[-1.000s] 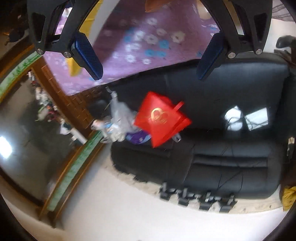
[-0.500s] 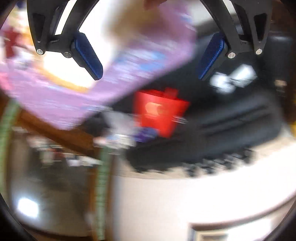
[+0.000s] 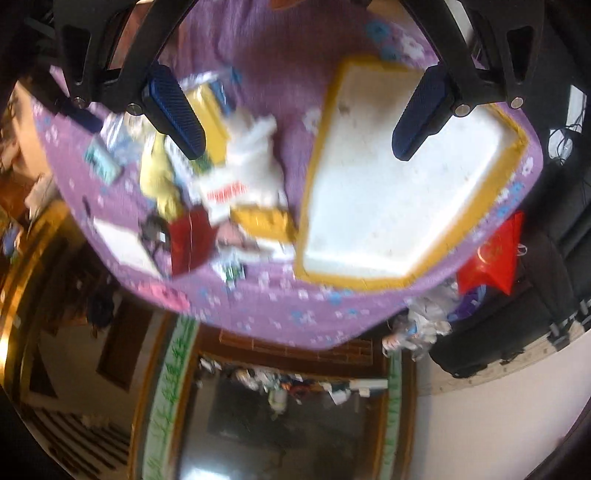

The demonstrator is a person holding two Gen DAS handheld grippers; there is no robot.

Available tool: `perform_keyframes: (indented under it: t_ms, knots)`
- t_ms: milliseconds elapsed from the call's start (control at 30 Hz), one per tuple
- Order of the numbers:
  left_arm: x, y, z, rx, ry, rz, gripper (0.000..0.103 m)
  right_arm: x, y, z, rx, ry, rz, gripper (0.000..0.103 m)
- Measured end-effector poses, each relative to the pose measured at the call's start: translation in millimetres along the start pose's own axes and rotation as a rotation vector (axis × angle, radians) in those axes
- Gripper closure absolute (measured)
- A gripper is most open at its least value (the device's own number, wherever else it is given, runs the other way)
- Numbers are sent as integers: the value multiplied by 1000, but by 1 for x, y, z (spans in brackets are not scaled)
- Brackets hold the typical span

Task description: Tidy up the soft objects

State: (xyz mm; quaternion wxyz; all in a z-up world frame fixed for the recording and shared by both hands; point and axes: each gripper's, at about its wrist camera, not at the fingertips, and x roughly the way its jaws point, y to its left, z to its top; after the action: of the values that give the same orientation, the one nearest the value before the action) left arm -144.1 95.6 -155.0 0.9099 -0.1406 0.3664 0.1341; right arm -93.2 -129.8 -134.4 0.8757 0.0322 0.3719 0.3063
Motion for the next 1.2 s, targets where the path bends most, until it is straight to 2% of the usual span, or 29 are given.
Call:
perform_keyframes:
  t_ms: [100, 167, 267, 433, 533, 700, 800, 933, 1200]
  knots:
    - [2, -4, -6, 41, 45, -7, 1, 2, -13, -6, 42, 38, 15, 29]
    - [7, -13, -18, 45, 41, -4, 1, 3, -18, -8, 60, 56, 25, 29]
    - [7, -20, -19, 57, 47, 0, 1, 1, -10, -17, 63, 63, 6, 29]
    - [8, -24, -18, 63, 91, -39, 1, 4, -13, -17, 79, 75, -4, 29]
    - [7, -30, -18, 94, 72, 3, 1, 7, -16, -17, 76, 86, -34, 29]
    - [9, -33, -16, 99, 107, -21, 1, 16, -22, -17, 70, 101, -69, 29]
    - [12, -34, -15, 109, 118, 7, 1, 21, -24, -19, 75, 116, -73, 29]
    - [12, -36, -14, 128, 108, 39, 1, 22, -24, -19, 73, 120, -83, 29]
    - [9, -39, -13, 150, 94, 46, 1, 21, -21, -14, 61, 117, -91, 27]
